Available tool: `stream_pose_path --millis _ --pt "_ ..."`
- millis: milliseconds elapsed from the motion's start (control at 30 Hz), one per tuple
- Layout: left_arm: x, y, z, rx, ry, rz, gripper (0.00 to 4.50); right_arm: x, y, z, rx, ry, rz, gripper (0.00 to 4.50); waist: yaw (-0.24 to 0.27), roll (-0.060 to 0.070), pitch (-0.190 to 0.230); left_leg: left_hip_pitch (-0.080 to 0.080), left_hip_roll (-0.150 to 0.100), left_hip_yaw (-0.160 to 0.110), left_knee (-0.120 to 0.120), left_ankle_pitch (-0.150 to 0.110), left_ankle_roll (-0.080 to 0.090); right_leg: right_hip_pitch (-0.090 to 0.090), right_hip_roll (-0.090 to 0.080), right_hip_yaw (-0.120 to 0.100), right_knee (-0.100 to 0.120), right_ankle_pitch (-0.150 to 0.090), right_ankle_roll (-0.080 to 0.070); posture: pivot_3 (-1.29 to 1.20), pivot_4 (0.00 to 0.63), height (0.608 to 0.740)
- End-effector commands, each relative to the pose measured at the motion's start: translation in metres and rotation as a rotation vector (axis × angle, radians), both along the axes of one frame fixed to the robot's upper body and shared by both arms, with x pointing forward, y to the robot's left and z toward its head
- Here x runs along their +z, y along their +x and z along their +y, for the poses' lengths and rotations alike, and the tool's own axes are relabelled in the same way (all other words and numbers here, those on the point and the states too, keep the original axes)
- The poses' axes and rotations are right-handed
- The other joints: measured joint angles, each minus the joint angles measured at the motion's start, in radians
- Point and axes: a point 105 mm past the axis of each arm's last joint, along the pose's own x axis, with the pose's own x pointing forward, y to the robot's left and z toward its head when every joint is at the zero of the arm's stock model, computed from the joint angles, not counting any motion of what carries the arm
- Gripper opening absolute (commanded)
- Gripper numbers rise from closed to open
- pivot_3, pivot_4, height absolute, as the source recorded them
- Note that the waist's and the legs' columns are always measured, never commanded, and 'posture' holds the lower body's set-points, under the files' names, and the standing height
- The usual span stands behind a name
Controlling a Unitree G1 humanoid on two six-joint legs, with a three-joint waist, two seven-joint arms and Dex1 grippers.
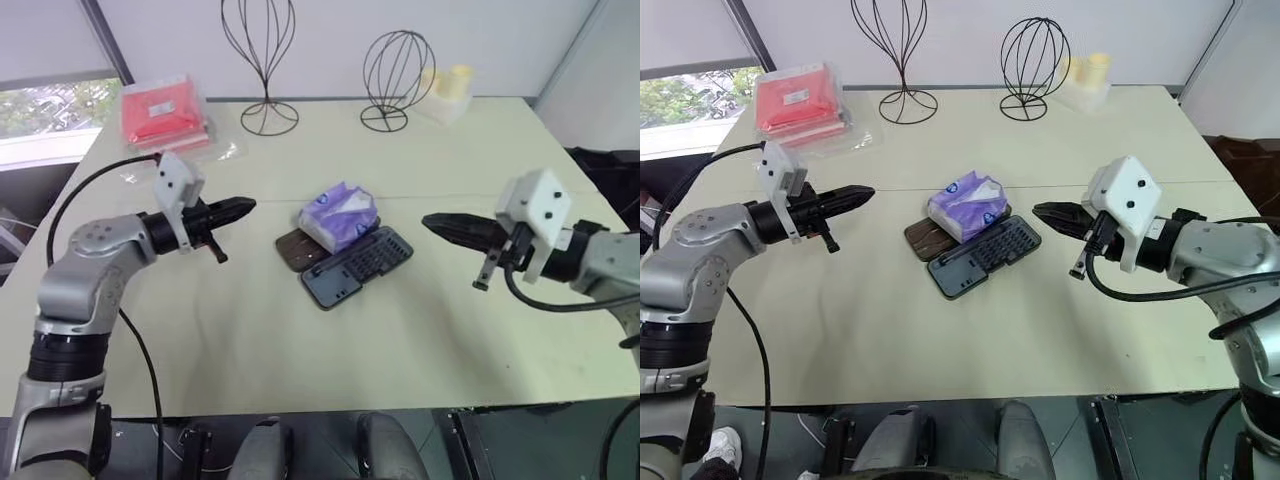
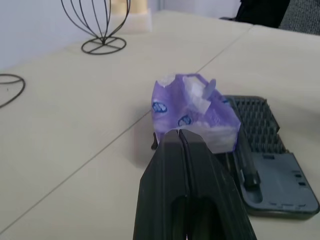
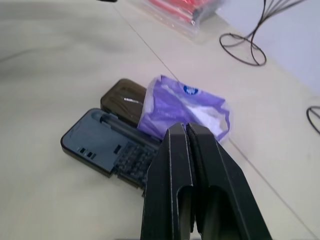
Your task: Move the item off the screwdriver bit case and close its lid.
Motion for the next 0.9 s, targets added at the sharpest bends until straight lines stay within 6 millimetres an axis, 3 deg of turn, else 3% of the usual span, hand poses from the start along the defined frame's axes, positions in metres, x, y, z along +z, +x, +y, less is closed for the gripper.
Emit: stream_pose_path --millis 33,900 --pt "0.0159 -0.0047 0.0007 -0.001 0.013 -0.073 0.00 0.0049 -0.0023 0.0022 0.010 -0.006 -0.024 0.06 -0.001 0.000 0.000 0.000 0.000 0.000 0.000 0.000 0.000 0.000 0.000 0.000 0.000 0.000 0.000 0.00 0.150 0.740" --pt "0.0134 -0.0038 -0.0039 0.011 -0.009 -0.038 0.00 0.0015 -0.0012 0.0017 -0.004 -0.011 -0.029 0.06 0.000 0.000 0.000 0.000 0.000 0.000 0.000 0.000 0.000 0.000 0.000 0.000 0.000 0.000 0.000 0.00 0.150 0.740"
